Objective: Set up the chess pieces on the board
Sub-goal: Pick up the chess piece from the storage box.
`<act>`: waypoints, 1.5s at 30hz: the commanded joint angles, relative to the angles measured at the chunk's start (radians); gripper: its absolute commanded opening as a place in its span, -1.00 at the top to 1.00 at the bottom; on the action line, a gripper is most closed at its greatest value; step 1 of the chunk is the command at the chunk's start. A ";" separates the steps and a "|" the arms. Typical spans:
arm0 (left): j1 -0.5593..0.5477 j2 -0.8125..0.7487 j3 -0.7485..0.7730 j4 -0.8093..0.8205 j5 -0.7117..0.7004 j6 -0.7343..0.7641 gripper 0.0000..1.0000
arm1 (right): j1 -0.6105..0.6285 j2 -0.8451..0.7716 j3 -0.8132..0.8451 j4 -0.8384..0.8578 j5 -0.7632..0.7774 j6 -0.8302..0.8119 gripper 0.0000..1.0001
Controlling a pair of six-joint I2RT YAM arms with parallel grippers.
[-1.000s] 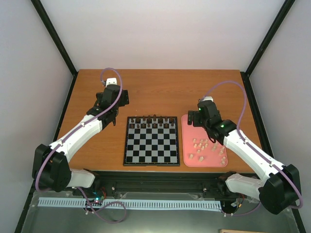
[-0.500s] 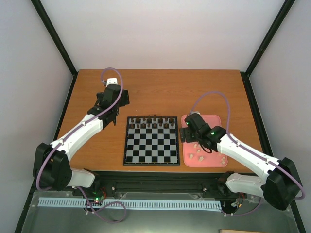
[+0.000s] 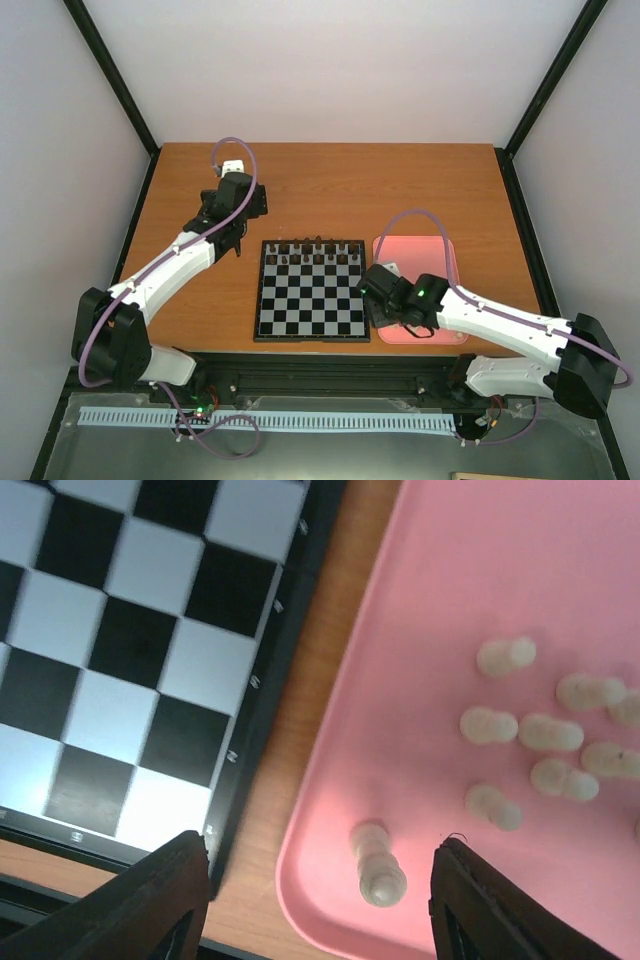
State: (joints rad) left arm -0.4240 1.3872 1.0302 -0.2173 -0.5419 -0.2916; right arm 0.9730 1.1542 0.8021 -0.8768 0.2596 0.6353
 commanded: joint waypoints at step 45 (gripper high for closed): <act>-0.007 -0.010 0.031 -0.002 -0.007 -0.002 -1.00 | 0.004 0.065 -0.182 0.098 0.072 0.147 0.56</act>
State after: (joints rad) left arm -0.4240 1.3857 1.0302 -0.2184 -0.5423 -0.2920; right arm 0.9813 1.2137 0.6304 -0.8028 0.3016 0.7666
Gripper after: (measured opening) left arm 0.998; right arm 0.251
